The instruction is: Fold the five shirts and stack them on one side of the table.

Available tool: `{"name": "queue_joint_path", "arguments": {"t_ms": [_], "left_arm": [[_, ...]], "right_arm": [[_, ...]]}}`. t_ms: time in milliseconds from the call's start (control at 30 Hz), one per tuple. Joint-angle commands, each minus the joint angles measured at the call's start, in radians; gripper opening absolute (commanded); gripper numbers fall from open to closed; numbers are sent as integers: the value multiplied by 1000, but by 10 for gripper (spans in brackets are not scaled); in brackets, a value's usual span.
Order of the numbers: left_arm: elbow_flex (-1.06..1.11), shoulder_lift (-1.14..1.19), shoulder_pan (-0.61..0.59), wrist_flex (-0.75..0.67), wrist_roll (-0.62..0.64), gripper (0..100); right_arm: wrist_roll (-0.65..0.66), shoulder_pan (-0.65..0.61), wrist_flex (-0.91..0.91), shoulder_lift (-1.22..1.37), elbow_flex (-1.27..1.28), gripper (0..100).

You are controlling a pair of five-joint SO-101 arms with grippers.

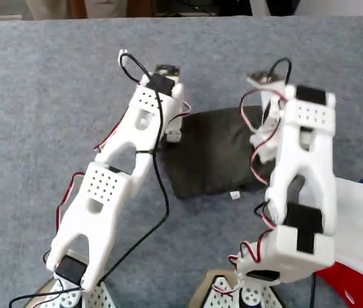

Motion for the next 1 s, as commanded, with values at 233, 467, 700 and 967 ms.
{"name": "queue_joint_path", "arguments": {"t_ms": [233, 467, 700, 967], "left_arm": [[60, -156, -5, -14, 23, 226], [38, -168, -17, -21, 20, 226], [-143, -182, -35, 9, 21, 226], [-198, -171, -34, 9, 18, 226]], "right_arm": [[-8, -15, -282, 39, 174, 235], [-6, -5, -334, 171, 176, 235], [-6, -10, -330, 205, 154, 234], [-9, -13, -322, 208, 159, 232]]}}
